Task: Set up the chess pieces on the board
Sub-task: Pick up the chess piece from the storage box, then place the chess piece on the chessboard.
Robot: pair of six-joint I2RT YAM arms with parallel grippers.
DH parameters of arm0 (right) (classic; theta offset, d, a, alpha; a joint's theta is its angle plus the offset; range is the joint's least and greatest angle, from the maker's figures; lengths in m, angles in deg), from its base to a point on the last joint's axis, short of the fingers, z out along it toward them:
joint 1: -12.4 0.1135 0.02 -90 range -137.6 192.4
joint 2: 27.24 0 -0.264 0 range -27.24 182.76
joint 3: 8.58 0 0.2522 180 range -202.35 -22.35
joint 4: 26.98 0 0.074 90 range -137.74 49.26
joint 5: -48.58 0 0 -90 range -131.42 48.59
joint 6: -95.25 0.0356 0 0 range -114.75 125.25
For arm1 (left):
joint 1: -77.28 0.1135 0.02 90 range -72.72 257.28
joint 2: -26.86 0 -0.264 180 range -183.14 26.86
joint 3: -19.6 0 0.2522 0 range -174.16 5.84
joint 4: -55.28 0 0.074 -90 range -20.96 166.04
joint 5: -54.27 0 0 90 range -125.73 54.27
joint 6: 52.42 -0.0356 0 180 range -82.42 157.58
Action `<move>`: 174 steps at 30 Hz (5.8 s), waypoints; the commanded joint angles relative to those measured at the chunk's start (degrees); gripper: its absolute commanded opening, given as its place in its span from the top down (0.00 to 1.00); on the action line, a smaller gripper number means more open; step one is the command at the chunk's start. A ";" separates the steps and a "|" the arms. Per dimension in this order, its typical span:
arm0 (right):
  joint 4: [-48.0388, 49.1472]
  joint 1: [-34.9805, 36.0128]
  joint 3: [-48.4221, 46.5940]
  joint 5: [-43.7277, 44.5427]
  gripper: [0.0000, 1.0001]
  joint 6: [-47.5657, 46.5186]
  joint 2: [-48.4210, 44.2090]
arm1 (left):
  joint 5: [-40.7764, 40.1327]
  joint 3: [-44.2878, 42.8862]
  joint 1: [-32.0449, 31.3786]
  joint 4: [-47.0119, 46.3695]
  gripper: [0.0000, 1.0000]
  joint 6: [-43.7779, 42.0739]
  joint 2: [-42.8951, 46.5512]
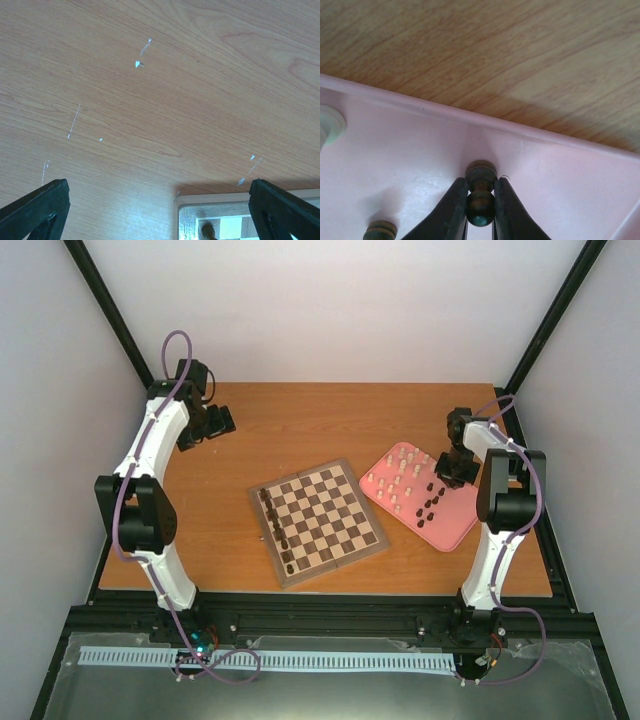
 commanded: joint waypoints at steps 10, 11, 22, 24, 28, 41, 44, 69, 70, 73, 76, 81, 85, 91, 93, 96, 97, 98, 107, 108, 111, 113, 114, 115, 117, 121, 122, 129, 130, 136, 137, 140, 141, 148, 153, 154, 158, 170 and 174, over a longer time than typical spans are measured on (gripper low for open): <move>0.04 -0.75 -2.62 0.58 0.97 -0.23 -2.49 | 0.09 -3.36 -0.40 1.45 0.00 -0.48 -1.25; -0.44 -0.75 -3.26 0.81 0.97 -0.34 -3.46 | 0.12 -3.29 -0.32 1.47 0.00 -0.48 -1.25; -11.32 10.34 -17.94 2.79 0.97 -2.11 -8.41 | 0.19 -3.02 -0.33 1.32 0.00 -0.39 -0.63; -13.89 16.41 -23.30 3.69 0.97 -2.53 -6.17 | 0.21 -2.92 -0.37 1.28 0.00 -0.37 -0.47; -19.64 28.03 -38.58 2.51 0.97 -3.36 3.03 | 0.46 -2.41 -0.35 1.21 0.00 -0.26 0.01; -21.59 47.00 -56.79 -6.91 0.97 -11.08 20.72 | 0.76 2.31 -0.37 -0.02 0.00 0.09 3.74; -18.63 48.72 -55.73 -7.72 0.97 -12.09 20.73 | 1.06 3.17 -0.33 -0.29 0.00 0.06 4.45; -12.60 52.95 -55.26 -15.90 0.97 -14.30 26.79 | 0.97 6.96 -0.40 -0.66 0.00 -0.06 8.36; -12.65 53.02 -55.34 -16.03 0.97 -14.33 26.88 | 1.07 7.01 -0.32 -0.66 0.00 -0.04 8.28; -12.64 53.12 -55.45 -16.13 0.97 -14.35 27.28 | 1.18 7.01 -0.40 -0.74 0.00 -0.08 8.34; -12.55 53.13 -56.09 -15.93 0.97 -14.19 27.82 | 1.20 6.99 -0.40 -0.66 0.00 -0.22 8.29; -12.74 53.13 -56.79 -16.23 0.97 -14.08 28.94 | 1.03 7.25 -0.37 -0.66 0.00 -0.29 8.53; -12.68 53.12 -57.05 -16.51 0.97 -13.95 29.40 | 0.94 7.69 -0.40 -0.74 0.00 -0.37 8.88; -12.74 53.13 -57.32 -15.67 0.96 -13.90 29.46 | 0.94 7.59 -0.40 -0.75 0.00 -0.45 8.73; -12.72 53.09 -57.47 -15.70 0.95 -13.91 29.54 | 0.96 7.45 -0.33 -0.74 0.00 -0.41 8.62; -12.72 53.13 -57.58 -15.81 0.94 -13.88 29.72 | 0.82 7.45 -0.39 -0.66 0.00 -0.48 8.68; -12.72 53.13 -57.59 -15.82 0.93 -13.90 29.72 | 0.77 7.52 -0.33 -0.66 0.00 -0.48 8.71; -12.72 53.13 -57.59 -15.84 0.93 -13.86 29.72 | 0.70 7.58 -0.39 -0.66 0.00 -0.48 8.74; -12.63 53.12 -57.67 -15.70 0.88 -13.73 30.08 | 0.66 7.59 -0.36 -0.74 0.00 -0.45 8.62; -12.64 53.13 -57.67 -15.55 0.88 -13.72 30.07 | 0.67 7.55 -0.35 -0.74 0.00 -0.48 8.60; -12.63 53.06 -57.76 -15.40 0.87 -13.73 30.24 | 0.71 7.43 -0.40 -0.73 0.00 -0.48 8.57; -12.63 53.05 -57.83 -15.41 0.87 -13.73 30.32 | 0.63 7.45 -0.40 -0.69 0.00 -0.47 8.62; -12.63 53.10 -57.81 -15.48 0.86 -13.73 30.38 | 0.60 7.45 -0.39 -0.66 0.00 -0.55 8.62; -12.63 53.05 -57.79 -15.41 0.86 -13.69 30.42 | 0.59 7.45 -0.36 -0.66 0.00 -0.57 8.55; -12.63 53.06 -57.85 -15.63 0.85 -13.72 30.51 | 0.58 7.53 -0.34 -0.66 0.00 -0.56 8.61; -12.71 53.04 -57.89 -15.60 0.82 -13.73 30.60 | 0.53 7.53 -0.35 -0.66 0.00 -0.55 8.58; -12.76 53.04 -57.85 -15.66 0.82 -13.73 30.60 | 0.62 7.54 -0.36 -0.66 0.00 -0.56 8.60; -12.81 53.04 -57.85 -15.17 0.79 -13.64 30.51 | 0.76 7.45 -0.37 -0.66 0.00 -0.48 8.39; -12.83 53.04 -57.91 -15.16 0.78 -13.64 30.51 | 0.76 7.42 -0.37 -0.66 0.00 -0.48 8.44; -12.74 52.95 -57.94 -14.09 0.75 -13.54 30.15 | 0.74 7.32 -0.35 -0.66 0.00 -0.48 8.38; -12.72 52.87 -57.96 -14.01 0.75 -13.55 30.16 | 0.81 7.28 -0.39 -0.66 0.00 -0.45 8.36; -12.59 52.68 -58.02 -13.73 0.80 -13.34 30.16 | 0.85 7.19 -0.40 -0.66 0.00 -0.48 8.31; -12.48 52.69 -58.07 -13.78 0.81 -13.30 30.21 | 0.85 7.13 -0.33 -0.66 0.00 -0.48 8.34; -11.97 52.42 -58.42 -13.88 0.81 -13.41 30.29 | 0.61 6.84 -0.36 -0.48 0.00 -0.52 8.26; -11.73 52.34 -59.00 -14.32 0.81 -13.44 30.83 | 0.58 6.75 -0.32 -0.48 0.00 -0.53 8.06; -11.68 52.34 -59.26 -14.42 0.82 -13.41 30.90 | 0.57 6.75 -0.34 -0.44 0.00 -0.56 8.02; -11.84 52.25 -59.34 -15.21 0.82 -13.55 31.04 | 0.50 6.75 -0.40 -0.48 0.00 -0.52 7.92; -12.35 52.25 -58.73 -15.30 0.62 -14.15 29.87 | 0.32 6.75 -0.35 -0.48 0.00 -0.57 7.65; -12.77 52.26 -58.67 -13.95 0.62 -14.27 28.78 | 0.19 6.75 -0.32 -0.48 0.00 -0.57 7.49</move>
